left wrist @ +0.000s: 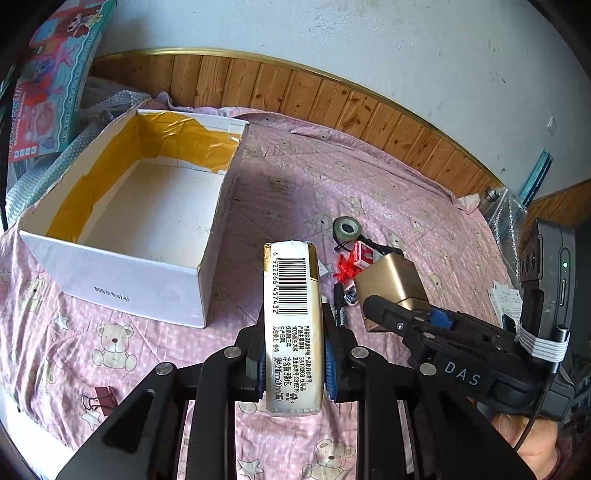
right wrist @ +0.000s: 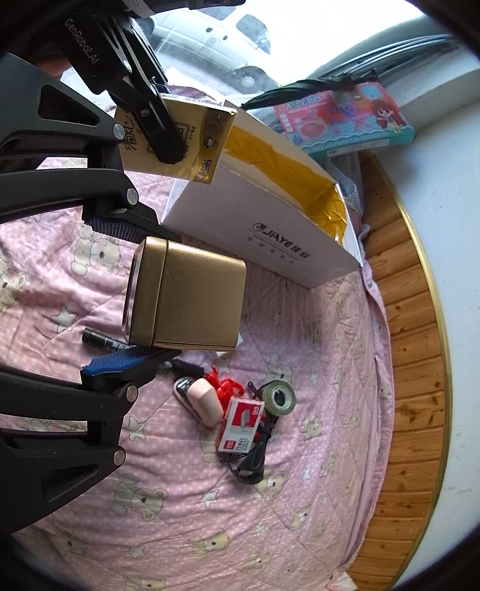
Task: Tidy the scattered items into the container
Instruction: 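Carry the snack box and gold tin with both tools over the white box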
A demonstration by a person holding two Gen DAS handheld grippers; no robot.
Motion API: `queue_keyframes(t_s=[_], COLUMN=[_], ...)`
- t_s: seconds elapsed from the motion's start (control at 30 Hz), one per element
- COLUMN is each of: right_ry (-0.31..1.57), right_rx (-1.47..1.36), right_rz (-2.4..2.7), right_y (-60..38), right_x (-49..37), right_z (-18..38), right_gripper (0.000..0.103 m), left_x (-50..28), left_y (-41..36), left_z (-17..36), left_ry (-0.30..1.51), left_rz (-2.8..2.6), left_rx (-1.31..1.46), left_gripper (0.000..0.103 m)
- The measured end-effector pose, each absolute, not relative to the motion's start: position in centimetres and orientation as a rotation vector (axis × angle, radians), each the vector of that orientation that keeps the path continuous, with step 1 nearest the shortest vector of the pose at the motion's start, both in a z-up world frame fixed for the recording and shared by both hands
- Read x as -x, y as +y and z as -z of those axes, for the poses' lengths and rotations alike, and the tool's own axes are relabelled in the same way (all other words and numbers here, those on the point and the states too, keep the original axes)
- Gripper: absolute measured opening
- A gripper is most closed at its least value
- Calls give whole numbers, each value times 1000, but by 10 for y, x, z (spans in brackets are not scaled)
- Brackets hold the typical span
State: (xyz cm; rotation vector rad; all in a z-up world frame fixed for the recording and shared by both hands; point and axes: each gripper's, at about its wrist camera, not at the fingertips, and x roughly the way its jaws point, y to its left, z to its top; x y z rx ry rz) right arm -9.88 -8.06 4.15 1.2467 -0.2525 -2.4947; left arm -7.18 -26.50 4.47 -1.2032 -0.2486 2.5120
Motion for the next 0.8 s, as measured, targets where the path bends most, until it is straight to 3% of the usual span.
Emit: queue_keyframes(t_s=[0.53, 0.8], right_ry=[-109, -64], right_rx=[-1083, -1035], right_rz=[2423, 2387], right_y=[-152, -190], right_x=[126, 150], right_z=[-98, -113], right_gripper=[53, 53], left_x=[111, 146], left_y=[-325, -359], left_z=[-101, -103], left_ry=[-261, -266], left_rz=[-2679, -2738], left_rx=[1074, 1104], left_gripper=[24, 24])
